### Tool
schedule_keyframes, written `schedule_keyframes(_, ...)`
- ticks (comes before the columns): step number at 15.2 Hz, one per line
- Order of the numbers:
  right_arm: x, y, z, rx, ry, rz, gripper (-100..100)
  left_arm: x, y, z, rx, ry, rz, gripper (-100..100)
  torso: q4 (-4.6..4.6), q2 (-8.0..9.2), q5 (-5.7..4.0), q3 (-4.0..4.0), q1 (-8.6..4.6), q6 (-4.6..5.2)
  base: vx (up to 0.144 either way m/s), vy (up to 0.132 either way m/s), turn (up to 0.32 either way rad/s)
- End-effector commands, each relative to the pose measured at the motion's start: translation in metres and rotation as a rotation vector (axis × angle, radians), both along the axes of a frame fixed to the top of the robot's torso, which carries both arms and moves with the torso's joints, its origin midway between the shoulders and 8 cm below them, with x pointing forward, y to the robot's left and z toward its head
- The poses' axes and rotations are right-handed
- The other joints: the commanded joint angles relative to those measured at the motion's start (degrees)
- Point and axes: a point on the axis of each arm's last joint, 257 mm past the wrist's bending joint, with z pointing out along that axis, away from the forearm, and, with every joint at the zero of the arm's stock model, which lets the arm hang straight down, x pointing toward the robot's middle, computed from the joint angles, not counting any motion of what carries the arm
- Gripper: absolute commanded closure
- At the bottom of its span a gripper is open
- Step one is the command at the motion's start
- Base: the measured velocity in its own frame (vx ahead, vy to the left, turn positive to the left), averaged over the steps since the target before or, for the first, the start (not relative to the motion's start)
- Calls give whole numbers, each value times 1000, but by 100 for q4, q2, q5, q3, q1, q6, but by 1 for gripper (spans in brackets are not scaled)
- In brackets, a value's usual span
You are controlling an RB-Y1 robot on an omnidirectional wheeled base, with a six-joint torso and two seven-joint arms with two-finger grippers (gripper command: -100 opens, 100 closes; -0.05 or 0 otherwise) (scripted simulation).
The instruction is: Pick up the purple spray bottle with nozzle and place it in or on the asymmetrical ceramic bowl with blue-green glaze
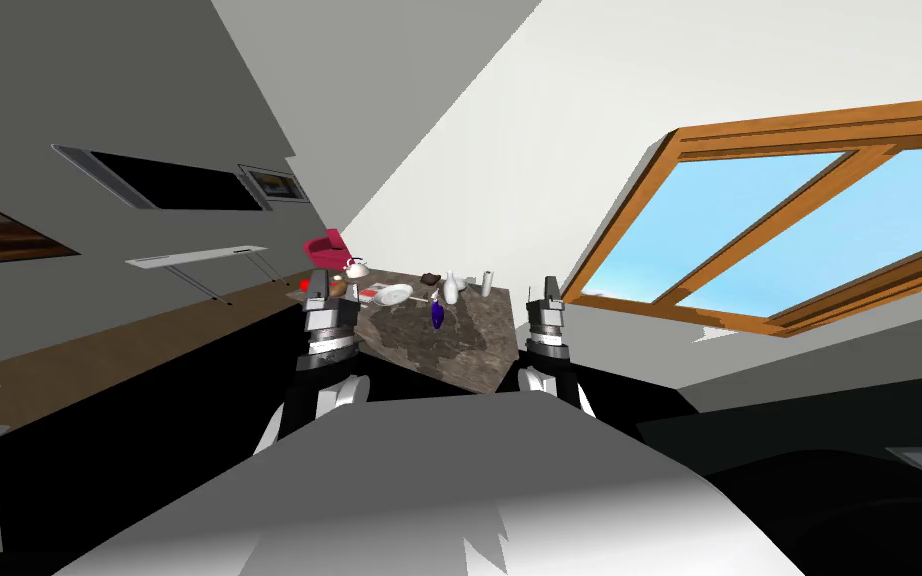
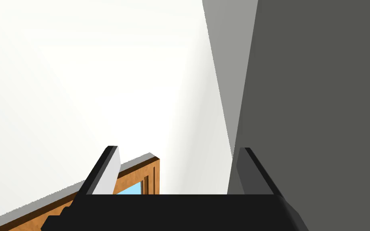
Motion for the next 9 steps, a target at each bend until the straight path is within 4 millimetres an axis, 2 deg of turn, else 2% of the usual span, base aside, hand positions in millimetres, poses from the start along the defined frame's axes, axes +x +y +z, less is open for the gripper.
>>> schedule_keyframes(1,0,0,0,0,0,0,0,2,-4,-2,33,13,-12,-100,0,0,0,0,0,0,0,0,0)
schedule_keyframes(9,0,0,0,0,0,0,0,15,-17,-23,181,91,-48,-100,-1,-2,0,-1,-2,1,5,-4,-31)
